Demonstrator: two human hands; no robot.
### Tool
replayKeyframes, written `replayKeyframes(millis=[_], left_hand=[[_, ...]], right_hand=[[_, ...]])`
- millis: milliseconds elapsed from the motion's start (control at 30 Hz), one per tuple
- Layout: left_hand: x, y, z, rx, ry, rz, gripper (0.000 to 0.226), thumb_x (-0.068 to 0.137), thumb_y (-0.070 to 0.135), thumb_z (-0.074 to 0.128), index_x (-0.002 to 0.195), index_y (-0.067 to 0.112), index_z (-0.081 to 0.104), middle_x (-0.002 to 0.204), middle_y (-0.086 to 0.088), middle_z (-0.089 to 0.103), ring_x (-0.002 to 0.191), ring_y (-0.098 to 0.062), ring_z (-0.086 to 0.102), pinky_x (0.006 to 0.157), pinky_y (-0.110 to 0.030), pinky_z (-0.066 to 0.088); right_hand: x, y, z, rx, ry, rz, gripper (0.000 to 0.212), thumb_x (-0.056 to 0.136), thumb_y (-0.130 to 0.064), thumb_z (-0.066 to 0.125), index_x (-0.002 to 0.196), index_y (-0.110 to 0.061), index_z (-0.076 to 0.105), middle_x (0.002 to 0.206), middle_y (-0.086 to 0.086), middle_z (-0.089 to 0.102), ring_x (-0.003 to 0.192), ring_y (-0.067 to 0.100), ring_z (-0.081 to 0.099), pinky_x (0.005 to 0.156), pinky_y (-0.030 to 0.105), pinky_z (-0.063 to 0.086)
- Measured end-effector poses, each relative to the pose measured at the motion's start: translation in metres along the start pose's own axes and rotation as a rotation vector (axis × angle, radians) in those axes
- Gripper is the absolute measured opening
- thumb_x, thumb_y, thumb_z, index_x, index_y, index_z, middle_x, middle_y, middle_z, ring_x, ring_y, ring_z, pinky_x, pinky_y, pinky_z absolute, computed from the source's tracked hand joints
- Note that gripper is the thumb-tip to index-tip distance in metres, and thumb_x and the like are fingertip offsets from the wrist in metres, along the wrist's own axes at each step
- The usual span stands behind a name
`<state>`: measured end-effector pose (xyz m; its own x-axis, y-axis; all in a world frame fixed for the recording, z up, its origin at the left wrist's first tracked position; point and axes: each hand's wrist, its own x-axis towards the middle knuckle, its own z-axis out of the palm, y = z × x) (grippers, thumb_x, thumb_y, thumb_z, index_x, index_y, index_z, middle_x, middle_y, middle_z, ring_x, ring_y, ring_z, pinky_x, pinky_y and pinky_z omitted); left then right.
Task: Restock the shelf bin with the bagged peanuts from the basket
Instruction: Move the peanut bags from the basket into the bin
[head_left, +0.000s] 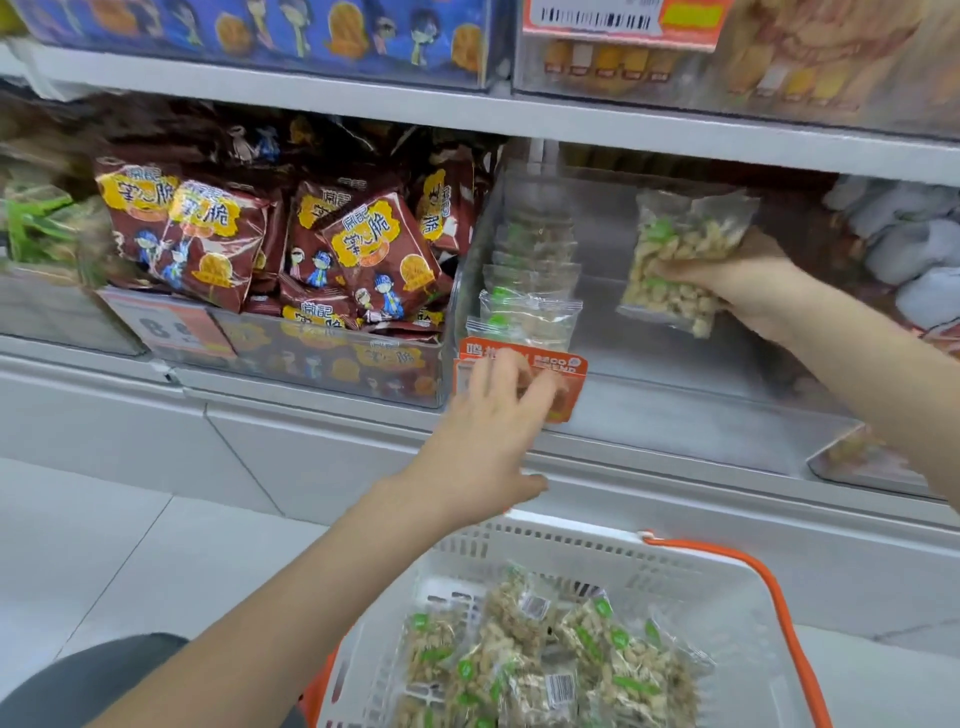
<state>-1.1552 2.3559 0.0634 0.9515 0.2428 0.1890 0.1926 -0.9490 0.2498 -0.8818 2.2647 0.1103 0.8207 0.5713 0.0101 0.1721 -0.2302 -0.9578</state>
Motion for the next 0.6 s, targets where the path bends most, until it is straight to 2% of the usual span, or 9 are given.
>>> replayKeyframes(millis=[67,133,200,267,367,433,467,600], left_hand=[[0.001,-0.008,-0.004,-0.021,-0.003,0.032,0.064,0.071,0.036,0.076,0.119,0.019,0.037,0.111,0.001,0.026,0.096,-0.012,0.021,0.083,-0.029,0.036],[0.001,-0.017,-0.005,-0.034,-0.020,0.064,0.061,0.073,0.034,0.074,0.119,0.021,0.037,0.110,0.005,0.026,0.097,-0.011,0.024,0.082,-0.029,0.036],[0.002,-0.022,-0.005,-0.024,-0.016,0.099,0.056,0.074,0.025,0.071,0.121,0.021,0.040,0.111,0.004,0.029,0.101,-0.014,0.030,0.083,-0.032,0.040],[0.003,-0.024,-0.003,-0.029,0.000,0.123,0.054,0.071,0.014,0.067,0.120,0.021,0.043,0.108,0.004,0.030,0.100,-0.016,0.032,0.082,-0.033,0.041],[0.005,-0.025,0.002,-0.036,0.016,0.137,0.056,0.068,0.010,0.066,0.117,0.022,0.043,0.105,0.004,0.030,0.098,-0.017,0.034,0.079,-0.031,0.041],[0.006,-0.025,0.004,-0.027,0.040,0.143,0.058,0.064,0.007,0.067,0.115,0.022,0.043,0.104,0.002,0.033,0.096,-0.019,0.036,0.076,-0.032,0.043],[0.006,-0.025,0.005,-0.022,0.050,0.143,0.060,0.063,0.005,0.068,0.114,0.022,0.042,0.104,0.002,0.034,0.094,-0.019,0.037,0.074,-0.032,0.044],[0.005,-0.025,0.007,-0.015,0.063,0.132,0.063,0.060,0.002,0.068,0.115,0.023,0.043,0.102,0.002,0.036,0.091,-0.017,0.036,0.072,-0.032,0.046]], right_hand=[[0.030,0.007,0.012,-0.054,-0.020,0.055,0.076,0.037,-0.039,0.095,0.103,-0.015,0.067,0.106,0.004,0.071,0.095,0.017,0.069,0.091,0.041,0.054],[0.057,0.018,0.019,-0.090,-0.053,0.081,0.110,0.017,-0.053,0.094,0.115,-0.013,0.064,0.110,0.002,0.071,0.099,0.016,0.068,0.094,0.039,0.052],[0.084,0.036,0.023,-0.106,-0.153,0.056,0.128,0.013,-0.057,0.093,0.126,-0.010,0.056,0.114,0.001,0.069,0.103,0.015,0.067,0.097,0.038,0.050],[0.094,0.041,0.032,-0.156,-0.134,0.047,0.138,0.013,-0.060,0.092,0.132,-0.005,0.048,0.121,0.002,0.065,0.110,0.014,0.063,0.099,0.038,0.049],[0.108,0.061,0.035,-0.246,-0.052,0.025,0.127,0.030,-0.059,0.092,0.135,-0.007,0.041,0.132,-0.005,0.051,0.119,0.012,0.051,0.105,0.036,0.043],[0.110,0.070,0.036,-0.206,0.018,0.045,0.130,0.030,-0.065,0.088,0.138,-0.014,0.037,0.131,-0.004,0.054,0.117,0.014,0.055,0.100,0.038,0.048],[0.104,0.067,0.037,-0.178,0.041,0.033,0.124,0.032,-0.062,0.087,0.135,-0.015,0.037,0.127,-0.001,0.057,0.113,0.016,0.058,0.095,0.038,0.051],[0.088,0.056,0.041,-0.146,0.093,-0.042,0.082,0.057,-0.037,0.088,0.119,-0.010,0.041,0.119,0.008,0.060,0.108,0.023,0.061,0.087,0.045,0.056]])
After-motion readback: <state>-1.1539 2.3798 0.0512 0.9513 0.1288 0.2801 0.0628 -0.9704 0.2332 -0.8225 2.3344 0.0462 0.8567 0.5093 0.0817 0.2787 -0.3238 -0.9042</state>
